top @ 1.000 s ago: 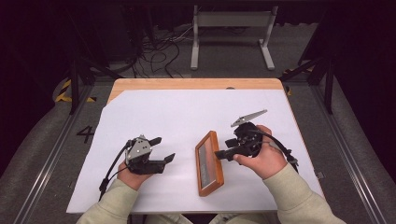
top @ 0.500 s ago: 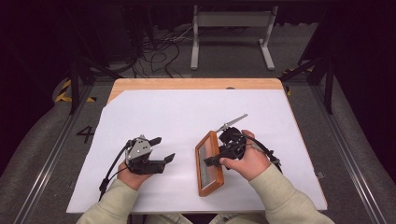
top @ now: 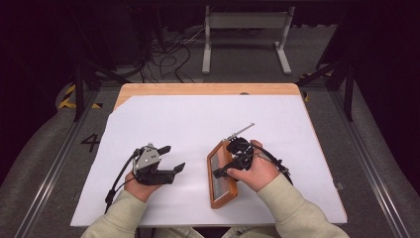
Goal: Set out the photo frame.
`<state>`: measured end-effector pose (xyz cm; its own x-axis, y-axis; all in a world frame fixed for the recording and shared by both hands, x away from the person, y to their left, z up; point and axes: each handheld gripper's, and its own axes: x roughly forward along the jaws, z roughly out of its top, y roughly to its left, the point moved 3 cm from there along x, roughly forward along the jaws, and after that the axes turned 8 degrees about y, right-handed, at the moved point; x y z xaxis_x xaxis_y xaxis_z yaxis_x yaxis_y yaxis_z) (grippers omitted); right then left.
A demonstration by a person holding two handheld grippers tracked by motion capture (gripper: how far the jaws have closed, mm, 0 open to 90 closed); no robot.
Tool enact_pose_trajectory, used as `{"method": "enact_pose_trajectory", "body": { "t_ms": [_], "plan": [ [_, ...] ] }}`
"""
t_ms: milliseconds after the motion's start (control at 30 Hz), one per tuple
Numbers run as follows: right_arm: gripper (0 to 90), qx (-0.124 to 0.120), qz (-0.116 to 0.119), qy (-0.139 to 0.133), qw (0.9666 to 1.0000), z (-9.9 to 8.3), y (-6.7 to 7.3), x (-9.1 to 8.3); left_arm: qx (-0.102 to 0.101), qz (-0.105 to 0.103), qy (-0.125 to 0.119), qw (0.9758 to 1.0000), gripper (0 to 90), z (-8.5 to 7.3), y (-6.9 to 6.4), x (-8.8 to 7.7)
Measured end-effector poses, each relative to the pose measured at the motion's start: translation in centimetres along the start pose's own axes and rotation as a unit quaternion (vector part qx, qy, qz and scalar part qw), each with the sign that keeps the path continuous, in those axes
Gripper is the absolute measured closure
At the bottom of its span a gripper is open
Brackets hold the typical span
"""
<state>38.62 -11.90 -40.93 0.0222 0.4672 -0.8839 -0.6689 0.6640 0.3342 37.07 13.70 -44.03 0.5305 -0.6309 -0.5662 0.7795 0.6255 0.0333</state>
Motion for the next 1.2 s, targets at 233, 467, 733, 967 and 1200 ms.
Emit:
{"method": "enact_pose_trajectory", "body": {
  "t_ms": [233,467,733,967,1200],
  "plan": [
    [45.7,0.029,0.005,0.006,0.9996,-0.1,0.0,0.0,0.0,0.001,0.0,1.0,24.1,0.0,0.0,0.0],
    [69.2,0.031,-0.005,-0.006,0.9995,-0.1,0.3,-1.2,0.0,0.002,0.0,1.0,24.1,0.0,0.1,-0.1],
    [70.6,-0.013,-0.012,0.008,0.9998,0.4,0.8,-1.9,-0.003,0.005,-0.003,1.0,24.1,0.0,0.2,-0.2],
    [70.6,-0.102,-0.035,0.024,0.9939,1.8,0.7,-4.0,-0.005,0.008,-0.004,1.0,24.1,-0.1,0.2,-0.4],
    [70.6,-0.217,-0.049,0.07,0.9726,3.8,0.4,-5.6,-0.009,0.012,-0.004,0.9999,24.1,-0.3,0.4,-0.7]
  ]
}}
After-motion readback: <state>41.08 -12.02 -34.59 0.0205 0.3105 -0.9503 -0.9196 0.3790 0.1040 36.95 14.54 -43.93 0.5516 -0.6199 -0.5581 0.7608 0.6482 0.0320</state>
